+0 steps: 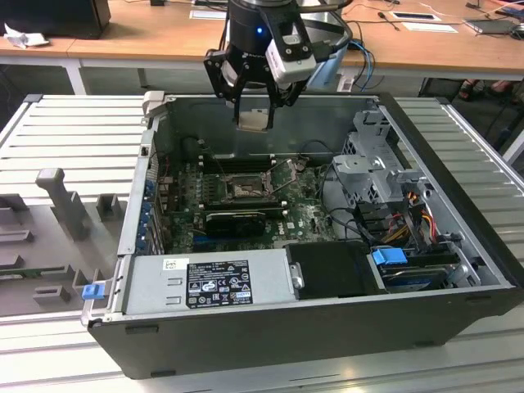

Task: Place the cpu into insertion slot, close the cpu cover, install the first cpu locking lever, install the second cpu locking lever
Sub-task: 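Place the cpu into insertion slot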

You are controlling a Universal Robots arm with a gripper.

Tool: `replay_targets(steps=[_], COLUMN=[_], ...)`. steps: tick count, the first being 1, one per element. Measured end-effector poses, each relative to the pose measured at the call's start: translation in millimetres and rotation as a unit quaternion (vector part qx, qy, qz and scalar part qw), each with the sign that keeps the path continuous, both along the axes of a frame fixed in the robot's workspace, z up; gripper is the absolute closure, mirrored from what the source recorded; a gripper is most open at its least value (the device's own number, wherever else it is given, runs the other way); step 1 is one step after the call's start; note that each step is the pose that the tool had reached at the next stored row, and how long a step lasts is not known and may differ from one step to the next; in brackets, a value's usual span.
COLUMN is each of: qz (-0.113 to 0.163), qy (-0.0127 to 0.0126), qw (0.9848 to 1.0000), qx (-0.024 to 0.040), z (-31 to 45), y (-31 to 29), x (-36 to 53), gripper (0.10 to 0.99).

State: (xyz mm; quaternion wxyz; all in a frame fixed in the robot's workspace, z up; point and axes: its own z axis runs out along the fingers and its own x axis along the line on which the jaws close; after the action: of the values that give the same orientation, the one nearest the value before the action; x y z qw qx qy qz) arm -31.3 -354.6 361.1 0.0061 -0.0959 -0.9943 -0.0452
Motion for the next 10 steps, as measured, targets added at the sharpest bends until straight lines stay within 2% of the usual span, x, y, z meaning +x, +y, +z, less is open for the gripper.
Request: replay_targets(steps=[10], qz=[-0.015], qy=[0.0000], qw=[0.9999], qx=[-0.0011], z=[-2.1], y=[-0.1], x=[0.0], gripper=[0.561])
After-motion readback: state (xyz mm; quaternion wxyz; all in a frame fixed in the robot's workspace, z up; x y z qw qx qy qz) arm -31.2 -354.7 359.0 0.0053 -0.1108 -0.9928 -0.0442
